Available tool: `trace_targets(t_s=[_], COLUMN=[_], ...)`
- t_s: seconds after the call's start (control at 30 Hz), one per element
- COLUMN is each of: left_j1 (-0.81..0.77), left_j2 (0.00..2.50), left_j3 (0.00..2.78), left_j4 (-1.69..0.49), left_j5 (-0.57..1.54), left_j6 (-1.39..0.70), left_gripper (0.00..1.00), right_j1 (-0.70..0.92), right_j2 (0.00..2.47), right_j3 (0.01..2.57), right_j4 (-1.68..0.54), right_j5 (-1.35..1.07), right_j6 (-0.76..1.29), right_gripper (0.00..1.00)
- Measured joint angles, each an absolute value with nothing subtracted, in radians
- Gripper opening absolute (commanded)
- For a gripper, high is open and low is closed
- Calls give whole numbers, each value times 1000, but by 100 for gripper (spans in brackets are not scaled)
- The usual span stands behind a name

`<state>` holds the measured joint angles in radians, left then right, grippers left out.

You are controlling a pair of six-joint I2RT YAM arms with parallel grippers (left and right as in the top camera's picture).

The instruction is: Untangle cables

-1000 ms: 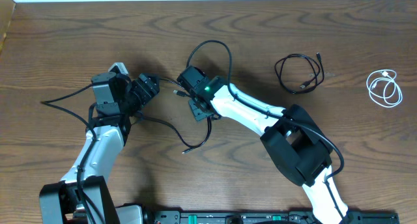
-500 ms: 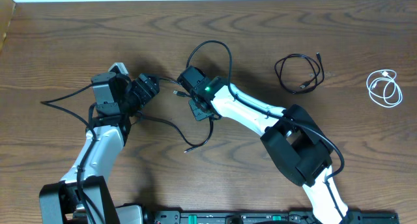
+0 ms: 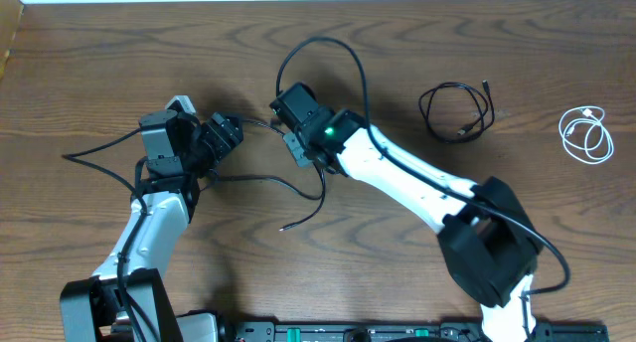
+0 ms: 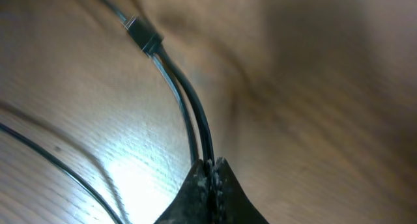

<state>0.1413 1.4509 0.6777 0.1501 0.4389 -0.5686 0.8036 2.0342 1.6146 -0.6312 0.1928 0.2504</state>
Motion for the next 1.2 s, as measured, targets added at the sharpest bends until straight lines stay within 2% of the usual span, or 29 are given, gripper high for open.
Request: trace_targets(t_s=[0.07, 0.17, 0.23, 0.27, 0.4, 0.6, 0.7, 0.77, 0.87, 0.93, 0.97, 1.1, 1.2], left_j1=[141, 141, 141, 141, 141, 141, 141, 141, 141, 141, 141, 141, 141], left_j2=[1451, 1451, 1451, 1451, 1451, 1451, 1451, 1451, 1451, 1451, 1451, 1451, 1451], left_j3=[678, 678, 678, 678, 678, 678, 678, 678, 678, 678, 678, 678, 678], left_j4=[150, 150, 150, 150, 150, 150, 150, 150, 150, 150, 150, 150, 150], left_j5=[439, 439, 439, 439, 439, 439, 439, 439, 439, 439, 439, 439, 439], left_j6=[-569, -569, -569, -569, -569, -569, -569, -569, -569, -569, -569, -569, -569], left_gripper=[79, 79, 79, 79, 79, 79, 79, 79, 79, 79, 79, 79, 79], right_j1=[803, 802, 802, 802, 802, 802, 802, 802, 802, 806, 809, 811, 808], right_j2=[2023, 2027, 2031, 2034, 2051, 2060, 2060, 2060, 2060, 2060, 2060, 2060, 2060], right_j3=[1615, 1615, 1615, 1615, 1615, 1602, 1574, 1548, 1508, 1481, 1472, 1442, 1427], right_j4=[-633, -663, -678, -687, -743, -886, -883, -860, -811, -776, -764, -743, -742], right_j5=[207, 220, 223, 224, 213, 177, 147, 109, 43, 14, 5, -17, -27], right_j6=[244, 242, 237, 233, 235, 416, 494, 527, 561, 582, 583, 621, 656], right_gripper=[28, 69, 91, 96, 96, 85, 79, 62, 46, 27, 22, 18, 10])
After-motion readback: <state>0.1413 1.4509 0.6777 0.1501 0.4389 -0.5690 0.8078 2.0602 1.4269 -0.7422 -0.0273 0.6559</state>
